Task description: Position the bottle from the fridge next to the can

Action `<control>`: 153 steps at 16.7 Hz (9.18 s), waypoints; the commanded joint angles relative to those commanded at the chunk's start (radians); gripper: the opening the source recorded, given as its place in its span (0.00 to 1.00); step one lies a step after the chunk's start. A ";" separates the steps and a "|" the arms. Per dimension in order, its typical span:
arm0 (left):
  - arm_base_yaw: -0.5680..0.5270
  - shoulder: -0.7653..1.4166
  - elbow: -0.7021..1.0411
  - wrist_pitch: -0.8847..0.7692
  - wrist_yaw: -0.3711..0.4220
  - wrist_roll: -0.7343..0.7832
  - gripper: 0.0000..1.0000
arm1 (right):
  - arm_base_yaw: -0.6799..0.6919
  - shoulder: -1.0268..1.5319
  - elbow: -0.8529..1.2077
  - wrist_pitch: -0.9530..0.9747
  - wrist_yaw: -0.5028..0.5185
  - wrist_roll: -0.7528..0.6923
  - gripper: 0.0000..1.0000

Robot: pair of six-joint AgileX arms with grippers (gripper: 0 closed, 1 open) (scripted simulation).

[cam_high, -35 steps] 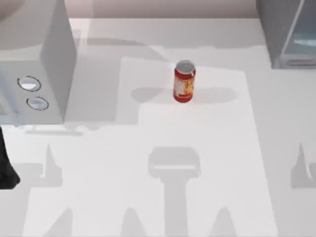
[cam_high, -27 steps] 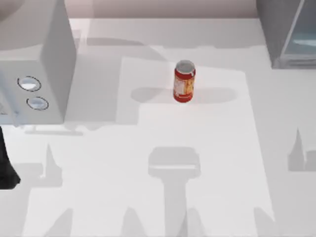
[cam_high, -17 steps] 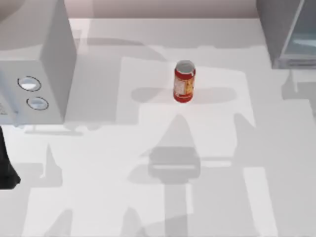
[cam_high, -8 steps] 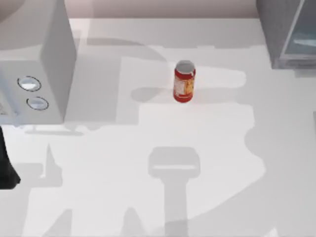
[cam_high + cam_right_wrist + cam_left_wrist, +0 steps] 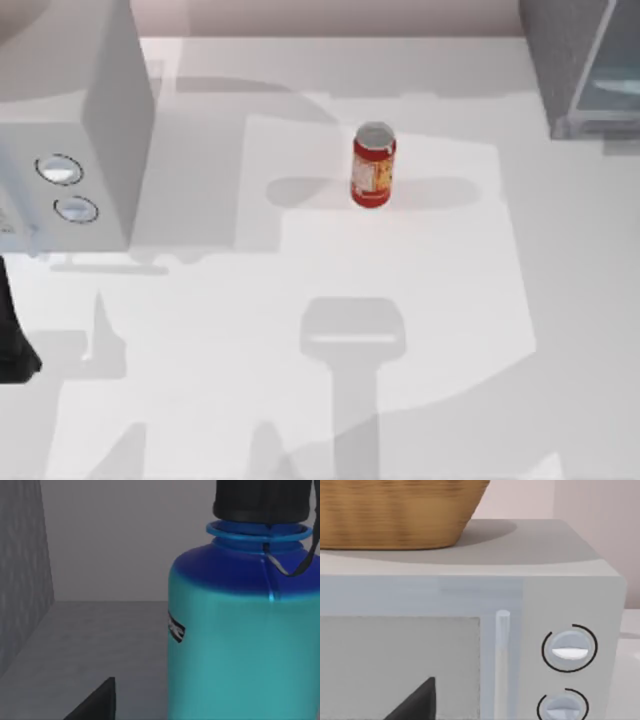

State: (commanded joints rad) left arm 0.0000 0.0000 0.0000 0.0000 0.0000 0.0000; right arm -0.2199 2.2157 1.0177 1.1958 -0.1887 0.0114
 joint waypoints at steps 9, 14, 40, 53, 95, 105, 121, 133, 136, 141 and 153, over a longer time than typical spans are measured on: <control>0.000 0.000 0.000 0.000 0.000 0.000 1.00 | 0.015 0.119 0.245 -0.121 0.021 -0.001 1.00; 0.000 0.000 0.000 0.000 0.000 0.000 1.00 | 0.020 0.146 0.304 -0.154 0.026 -0.002 1.00; 0.000 0.000 0.000 0.000 0.000 0.000 1.00 | 0.017 0.127 0.305 -0.171 0.026 0.000 0.00; 0.000 0.000 0.000 0.000 0.000 0.000 1.00 | 0.011 -0.005 0.285 -0.281 0.019 0.004 0.00; 0.000 0.000 0.000 0.000 0.000 0.000 1.00 | 0.585 -0.021 -0.211 0.193 0.589 0.000 0.00; 0.000 0.000 0.000 0.000 0.000 0.000 1.00 | 0.585 -0.021 -0.211 0.193 0.589 0.000 0.68; 0.000 0.000 0.000 0.000 0.000 0.000 1.00 | 0.594 -0.034 -0.244 0.213 0.598 0.001 1.00; 0.000 0.000 0.000 0.000 0.000 0.000 1.00 | 0.605 -0.125 -0.349 0.223 0.609 0.000 1.00; 0.000 0.000 0.000 0.000 0.000 0.000 1.00 | 0.581 -0.280 -0.396 0.124 0.578 -0.001 1.00; 0.000 0.000 0.000 0.000 0.000 0.000 1.00 | 0.512 -0.701 -0.523 -0.146 0.496 -0.003 1.00; 0.000 0.000 0.000 0.000 0.000 0.000 1.00 | 0.286 -1.890 -0.903 -0.954 0.261 -0.008 1.00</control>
State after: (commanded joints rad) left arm 0.0000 0.0000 0.0000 0.0000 0.0000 0.0000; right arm 0.0662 0.3254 0.1145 0.2417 0.0721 0.0033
